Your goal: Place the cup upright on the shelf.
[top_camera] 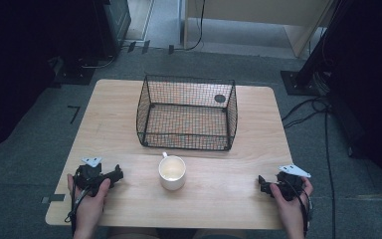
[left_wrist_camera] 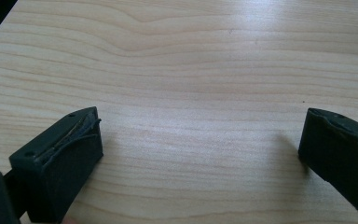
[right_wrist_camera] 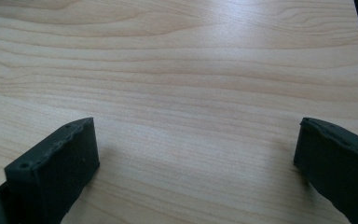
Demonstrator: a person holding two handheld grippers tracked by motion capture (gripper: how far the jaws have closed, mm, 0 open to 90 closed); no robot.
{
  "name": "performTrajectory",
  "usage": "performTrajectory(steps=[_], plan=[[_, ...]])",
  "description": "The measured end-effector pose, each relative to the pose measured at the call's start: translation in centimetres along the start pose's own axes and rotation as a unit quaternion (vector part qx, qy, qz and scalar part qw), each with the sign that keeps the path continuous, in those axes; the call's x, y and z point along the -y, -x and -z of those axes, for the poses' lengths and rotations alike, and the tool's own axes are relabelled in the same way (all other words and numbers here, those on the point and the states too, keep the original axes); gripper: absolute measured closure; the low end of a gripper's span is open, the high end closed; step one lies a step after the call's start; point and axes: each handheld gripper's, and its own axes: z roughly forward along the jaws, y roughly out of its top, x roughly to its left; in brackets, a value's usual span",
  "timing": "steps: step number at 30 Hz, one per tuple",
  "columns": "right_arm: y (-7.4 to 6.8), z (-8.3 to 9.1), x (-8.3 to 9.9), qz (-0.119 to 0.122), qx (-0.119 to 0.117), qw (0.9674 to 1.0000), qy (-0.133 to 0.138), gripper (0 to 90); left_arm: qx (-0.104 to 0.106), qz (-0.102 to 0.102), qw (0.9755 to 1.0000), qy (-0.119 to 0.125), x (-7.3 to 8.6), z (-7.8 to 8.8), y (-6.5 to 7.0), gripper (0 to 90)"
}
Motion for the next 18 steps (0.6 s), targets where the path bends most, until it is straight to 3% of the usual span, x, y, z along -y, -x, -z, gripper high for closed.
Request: performTrajectory(steps=[5, 9, 11, 18], plan=[[-0.1, 0.0, 0.0, -0.004, 0.003, 1.0000, 0.000, 0.0, 0.022, -0.021, 0.9995, -0.009, 0.4, 0.5, -0.6, 0.0], [-0.1, 0.0, 0.0, -0.004, 0.003, 1.0000, 0.000, 0.0, 0.015, -0.024, 0.9995, -0.012, 0.7, 1.0, -0.7, 0.0], [-0.1, 0.0, 0.0, -0.004, 0.003, 1.0000, 0.000, 0.0, 0.013, -0.031, 0.9994, -0.009, 0.7, 1.2, -0.4, 0.0], [-0.1, 0.1, 0.0, -0.001, 0.002, 1.0000, 0.001, 0.0, 0.040, -0.051, 0.9979, -0.001, 0.8, 1.9, 1.7, 0.0]])
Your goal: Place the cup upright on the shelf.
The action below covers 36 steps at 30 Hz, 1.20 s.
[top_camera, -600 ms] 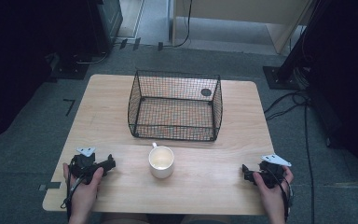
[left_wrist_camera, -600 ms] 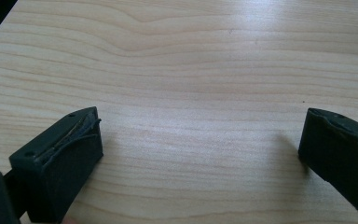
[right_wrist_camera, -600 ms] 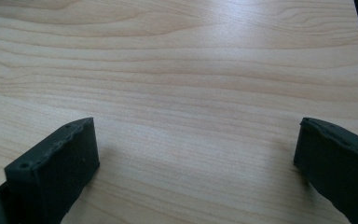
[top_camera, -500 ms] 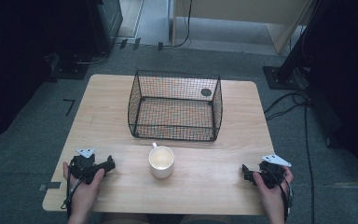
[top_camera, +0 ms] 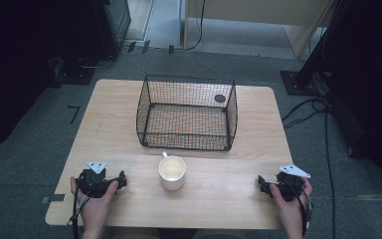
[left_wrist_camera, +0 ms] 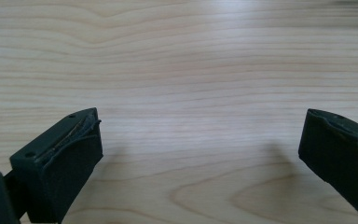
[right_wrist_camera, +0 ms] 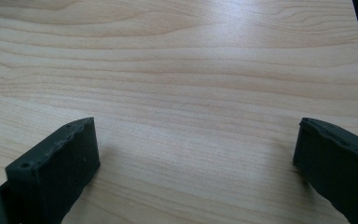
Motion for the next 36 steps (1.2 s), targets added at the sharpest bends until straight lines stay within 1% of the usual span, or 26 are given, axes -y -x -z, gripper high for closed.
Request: performTrajectory(steps=[2, 8, 13, 17, 19, 26, 30, 33, 36], plan=[[0.0, 0.0, 0.0, 0.000, 0.000, 1.0000, 0.000, 0.0, 0.008, -0.005, 1.0000, 0.002, -0.2, 0.2, 0.6, 0.0], [0.0, 0.0, 0.0, 0.001, -0.001, 1.0000, 0.000, 0.0, 0.029, -0.013, 0.9993, 0.021, -0.7, 1.6, 2.1, 0.0], [0.0, 0.0, 0.0, 0.002, -0.002, 1.0000, 0.000, 0.0, 0.047, -0.021, 0.9981, 0.035, -1.0, 3.0, 3.5, 0.0], [0.0, 0.0, 0.0, 0.003, -0.003, 1.0000, 0.000, 0.0, 0.064, -0.028, 0.9968, 0.037, -1.3, 4.0, 4.5, 0.0], [0.0, 0.0, 0.0, 0.002, -0.003, 1.0000, 0.000, 0.0, 0.074, -0.028, 0.9960, 0.040, -1.6, 4.5, 4.9, 0.0], [0.0, 0.0, 0.0, 0.003, -0.004, 1.0000, -0.001, 0.0, 0.102, -0.043, 0.9922, 0.057, -2.7, 6.2, 7.0, 0.0], [0.0, 0.0, 0.0, 0.003, -0.004, 1.0000, -0.001, 0.0, 0.113, -0.051, 0.9903, 0.063, -3.0, 6.6, 8.1, 0.0], [0.0, 0.0, 0.0, 0.003, -0.004, 1.0000, -0.001, 0.0, 0.120, -0.052, 0.9891, 0.069, -3.3, 6.9, 8.8, 0.0], [-0.1, 0.0, 0.0, 0.004, -0.005, 1.0000, 0.000, 0.0, 0.128, -0.056, 0.9878, 0.069, -3.5, 7.0, 9.5, 0.0]])
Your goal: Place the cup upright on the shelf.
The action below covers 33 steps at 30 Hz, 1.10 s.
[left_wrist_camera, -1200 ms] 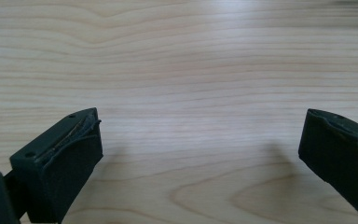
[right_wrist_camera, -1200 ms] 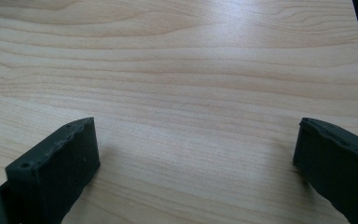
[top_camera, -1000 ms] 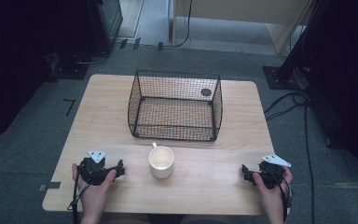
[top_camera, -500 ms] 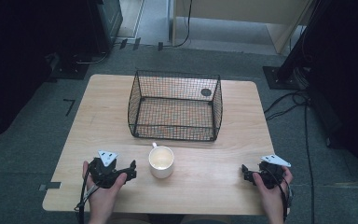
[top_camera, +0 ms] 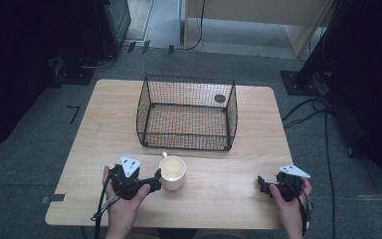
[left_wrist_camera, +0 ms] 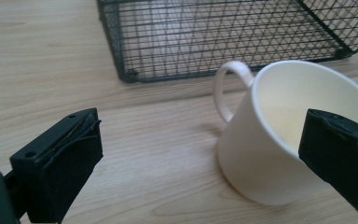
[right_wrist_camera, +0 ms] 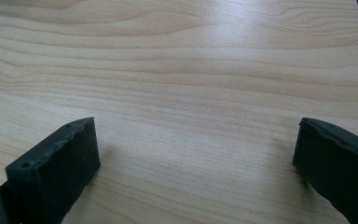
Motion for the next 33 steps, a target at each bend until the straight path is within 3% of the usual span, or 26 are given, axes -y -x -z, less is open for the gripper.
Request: performTrajectory(steps=[14, 24, 30, 33], plan=[[0.0, 0.0, 0.0, 0.000, -0.001, 1.0000, 0.000, 0.0, 0.034, -0.018, 0.9992, -0.009, -0.4, -1.6, 3.6, 0.0], [-0.1, 0.0, 0.0, 0.004, -0.004, 1.0000, 0.000, 0.0, 0.037, -0.022, 0.9990, -0.011, -0.2, -2.2, 5.0, 0.0], [-0.1, 0.0, 0.0, 0.004, -0.004, 1.0000, 0.000, 0.0, 0.048, -0.024, 0.9985, 0.000, -0.3, -1.7, 6.1, 0.0], [0.0, 0.0, 0.0, 0.006, -0.005, 1.0000, 0.000, 0.0, 0.035, -0.034, 0.9988, -0.001, -0.1, -1.9, 6.7, 0.0]])
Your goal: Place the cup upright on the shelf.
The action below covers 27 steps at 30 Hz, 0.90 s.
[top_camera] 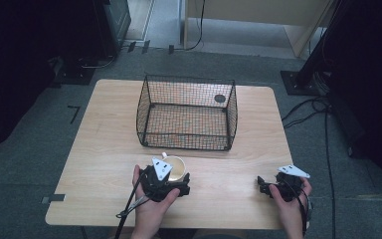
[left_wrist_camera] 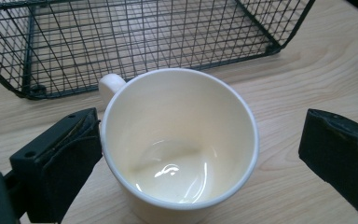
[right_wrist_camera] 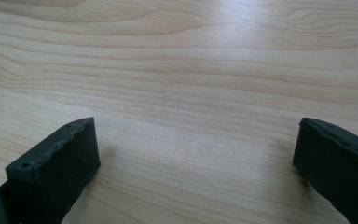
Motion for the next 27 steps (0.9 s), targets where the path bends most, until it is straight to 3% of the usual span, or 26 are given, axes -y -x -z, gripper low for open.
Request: performTrajectory(steps=[4, 7, 10, 16, 19, 27], plan=[[0.0, 0.0, 0.0, 0.000, 0.000, 1.0000, 0.000, 0.0, -0.005, -0.001, 1.0000, -0.001, 0.1, -0.3, 0.2, 0.0], [0.0, 0.0, 0.0, 0.000, 0.000, 1.0000, 0.000, 0.0, -0.027, -0.014, 0.9995, -0.006, 0.3, -0.8, 0.4, 0.0], [0.0, 0.0, 0.0, 0.000, 0.000, 1.0000, 0.000, 0.0, -0.034, -0.018, 0.9991, -0.020, 0.7, -1.7, 0.5, 0.0], [0.0, 0.0, 0.0, 0.002, -0.002, 1.0000, 0.000, 0.0, -0.042, -0.020, 0.9984, -0.032, 1.1, -2.8, 0.4, 0.2], [0.0, 0.0, 0.0, 0.002, -0.002, 1.0000, 0.000, 0.0, -0.050, -0.014, 0.9980, -0.035, 1.5, -3.3, 0.2, 4.5], [0.0, 0.0, 0.0, 0.003, -0.003, 1.0000, 0.000, 0.0, -0.037, -0.018, 0.9988, -0.025, 2.0, -3.8, -0.1, 9.0]])
